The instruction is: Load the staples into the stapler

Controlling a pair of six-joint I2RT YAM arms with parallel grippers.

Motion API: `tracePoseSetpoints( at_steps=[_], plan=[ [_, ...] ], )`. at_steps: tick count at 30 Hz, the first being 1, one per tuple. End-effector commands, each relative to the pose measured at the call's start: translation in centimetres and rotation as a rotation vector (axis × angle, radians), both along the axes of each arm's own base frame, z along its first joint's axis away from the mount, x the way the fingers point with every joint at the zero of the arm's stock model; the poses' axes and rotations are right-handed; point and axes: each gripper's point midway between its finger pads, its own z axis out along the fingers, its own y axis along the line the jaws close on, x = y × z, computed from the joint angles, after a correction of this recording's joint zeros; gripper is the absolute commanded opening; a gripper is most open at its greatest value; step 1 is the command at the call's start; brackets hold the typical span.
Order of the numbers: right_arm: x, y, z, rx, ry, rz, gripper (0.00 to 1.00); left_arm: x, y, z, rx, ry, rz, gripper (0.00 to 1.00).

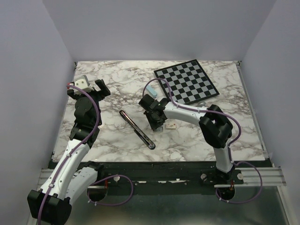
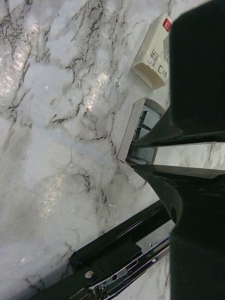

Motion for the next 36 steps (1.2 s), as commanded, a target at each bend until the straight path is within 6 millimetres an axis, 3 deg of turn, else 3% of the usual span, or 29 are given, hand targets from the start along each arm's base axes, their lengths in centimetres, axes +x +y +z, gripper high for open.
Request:
tracePoseSetpoints(
  at_steps=[1,9,22,36],
  plan=[
    [-0.5,-0.3,-0.5,-0.049,0.014,0.016,0.29,0.0,-0.1,0.0,-0.012,-0.005,-0.013,0.99],
    [-0.3,-1.3,-0.1,-0.077,-0.015,-0.013,0.29,0.1,-0.1,-0.1,-0.013,-0.001,-0.016,0.99],
    [-0.9,-0.2,-0.7,-0.060,0.004,0.019,0.31,0.1,-0.2,-0.1,-0.014,0.000,-0.019,0.99],
    [-0.7,-0.8,-1.5,-0.097,-0.003,0.007,0.31,0.1,-0.2,-0.1,-0.014,0.000,-0.022,0.99]
  ],
)
